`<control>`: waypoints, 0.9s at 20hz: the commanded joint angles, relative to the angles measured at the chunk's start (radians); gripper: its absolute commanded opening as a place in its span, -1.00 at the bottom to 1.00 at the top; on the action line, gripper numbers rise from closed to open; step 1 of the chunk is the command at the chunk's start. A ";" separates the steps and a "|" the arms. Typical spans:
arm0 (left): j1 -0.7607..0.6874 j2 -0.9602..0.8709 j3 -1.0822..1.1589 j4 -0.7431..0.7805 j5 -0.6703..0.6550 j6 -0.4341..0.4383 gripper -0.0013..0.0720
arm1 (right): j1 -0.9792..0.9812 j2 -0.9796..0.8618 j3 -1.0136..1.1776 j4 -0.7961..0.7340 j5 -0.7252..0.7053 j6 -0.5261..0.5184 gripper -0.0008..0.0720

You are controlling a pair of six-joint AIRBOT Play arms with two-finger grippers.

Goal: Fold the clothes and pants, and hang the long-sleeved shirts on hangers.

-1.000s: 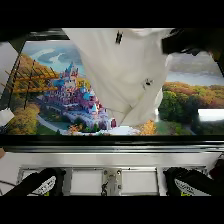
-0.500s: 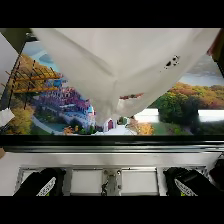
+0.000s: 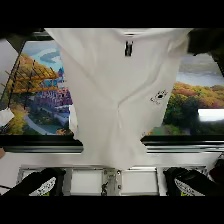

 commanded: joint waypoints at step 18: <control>-0.030 0.053 -0.762 0.114 0.247 -0.143 -0.93 | 0.056 -0.139 -0.436 0.034 0.035 0.200 -0.94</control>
